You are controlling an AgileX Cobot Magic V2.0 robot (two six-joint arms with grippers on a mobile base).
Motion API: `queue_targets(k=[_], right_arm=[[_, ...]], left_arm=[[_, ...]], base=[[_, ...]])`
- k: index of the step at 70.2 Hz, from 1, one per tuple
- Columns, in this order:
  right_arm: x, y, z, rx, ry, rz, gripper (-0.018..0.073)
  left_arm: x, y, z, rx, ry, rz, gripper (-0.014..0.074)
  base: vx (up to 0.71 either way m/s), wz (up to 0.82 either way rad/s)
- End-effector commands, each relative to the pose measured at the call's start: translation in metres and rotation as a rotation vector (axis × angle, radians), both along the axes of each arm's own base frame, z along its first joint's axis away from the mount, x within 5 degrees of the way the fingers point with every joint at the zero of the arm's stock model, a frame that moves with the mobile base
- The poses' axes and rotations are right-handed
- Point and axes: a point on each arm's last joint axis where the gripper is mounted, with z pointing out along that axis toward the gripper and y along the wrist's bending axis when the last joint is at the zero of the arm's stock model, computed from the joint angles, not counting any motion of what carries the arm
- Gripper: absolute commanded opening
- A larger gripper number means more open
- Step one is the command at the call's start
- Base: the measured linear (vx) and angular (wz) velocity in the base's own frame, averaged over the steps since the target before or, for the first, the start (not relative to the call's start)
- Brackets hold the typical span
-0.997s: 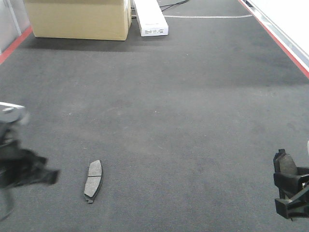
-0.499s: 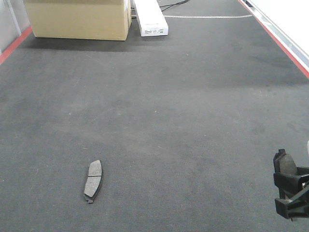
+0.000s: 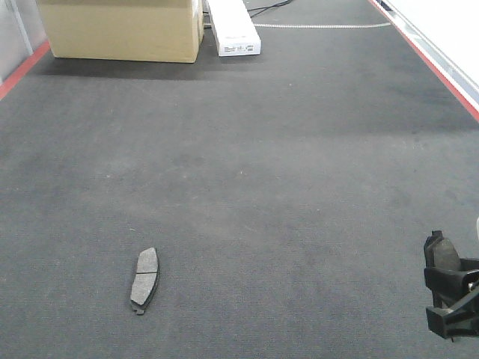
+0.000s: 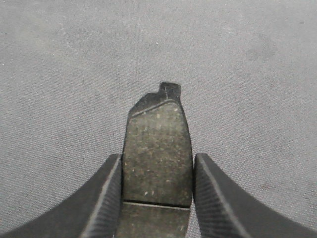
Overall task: Move and align brake pads A on conveyor
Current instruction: 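Raise the open left gripper away from the placed pad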
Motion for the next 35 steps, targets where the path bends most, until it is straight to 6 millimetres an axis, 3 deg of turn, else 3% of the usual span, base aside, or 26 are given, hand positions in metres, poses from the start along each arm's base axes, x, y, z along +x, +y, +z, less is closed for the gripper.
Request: queue_targets(k=[1,35], right_arm=[[0.0052,-0.0005,0.0169,0.014,-0.114,-0.012,-0.0003],[0.0071,0.0026,0.0176,0.090,-0.112,-0.028,-0.0001]], left_arm=[[0.0028,-0.0018,0.0142,-0.032,-0.086,-0.008,-0.0008],[0.0028,-0.0018,0.0142,-0.032,-0.086,-0.008,-0.0006]], base=[[0.00,0.00],[0.00,0.00]])
